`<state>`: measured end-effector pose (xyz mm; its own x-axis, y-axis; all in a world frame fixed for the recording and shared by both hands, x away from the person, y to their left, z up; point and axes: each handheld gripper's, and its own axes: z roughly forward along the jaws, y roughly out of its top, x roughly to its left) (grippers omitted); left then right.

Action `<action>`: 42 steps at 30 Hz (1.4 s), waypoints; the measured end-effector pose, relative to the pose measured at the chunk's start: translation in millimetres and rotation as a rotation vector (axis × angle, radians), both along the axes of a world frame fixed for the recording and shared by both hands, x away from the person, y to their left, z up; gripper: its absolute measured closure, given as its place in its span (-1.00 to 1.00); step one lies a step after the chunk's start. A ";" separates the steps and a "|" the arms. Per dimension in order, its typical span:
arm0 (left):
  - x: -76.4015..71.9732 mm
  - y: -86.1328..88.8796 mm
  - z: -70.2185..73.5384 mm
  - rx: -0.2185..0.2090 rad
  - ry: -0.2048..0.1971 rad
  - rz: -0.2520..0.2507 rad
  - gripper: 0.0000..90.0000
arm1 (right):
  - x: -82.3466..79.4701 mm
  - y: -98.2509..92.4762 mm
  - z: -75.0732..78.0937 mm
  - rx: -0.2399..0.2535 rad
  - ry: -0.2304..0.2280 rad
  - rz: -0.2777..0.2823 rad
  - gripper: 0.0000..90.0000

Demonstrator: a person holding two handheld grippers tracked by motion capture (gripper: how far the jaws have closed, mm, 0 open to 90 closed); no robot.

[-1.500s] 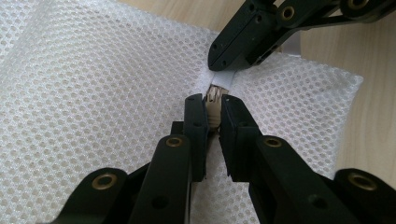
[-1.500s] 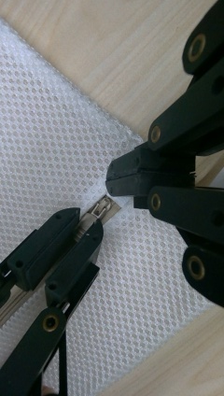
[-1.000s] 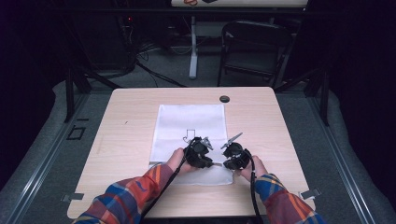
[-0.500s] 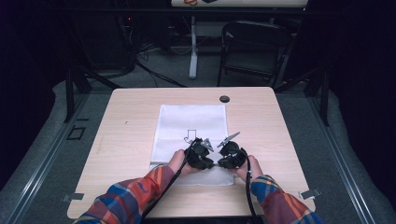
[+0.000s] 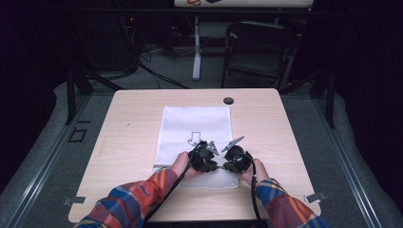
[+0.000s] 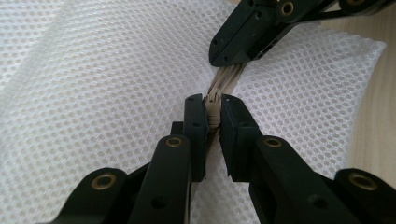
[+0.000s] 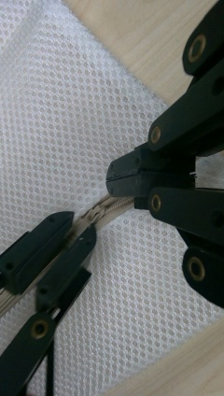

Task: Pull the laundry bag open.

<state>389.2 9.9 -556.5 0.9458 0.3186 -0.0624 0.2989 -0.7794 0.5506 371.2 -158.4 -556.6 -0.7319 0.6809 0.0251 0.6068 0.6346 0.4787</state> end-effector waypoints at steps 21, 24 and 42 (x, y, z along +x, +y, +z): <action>-1.5 4.3 4.0 0.016 0.006 -0.010 0.81 | 1.2 -6.1 -0.3 0.013 0.010 -0.010 1.00; -0.3 8.6 5.3 0.016 0.012 -0.003 0.81 | 1.2 -6.0 -0.8 0.023 0.008 -0.009 1.00; -0.7 21.6 7.0 0.009 0.046 -0.008 0.81 | 1.8 -7.2 -1.1 0.027 0.010 -0.014 1.00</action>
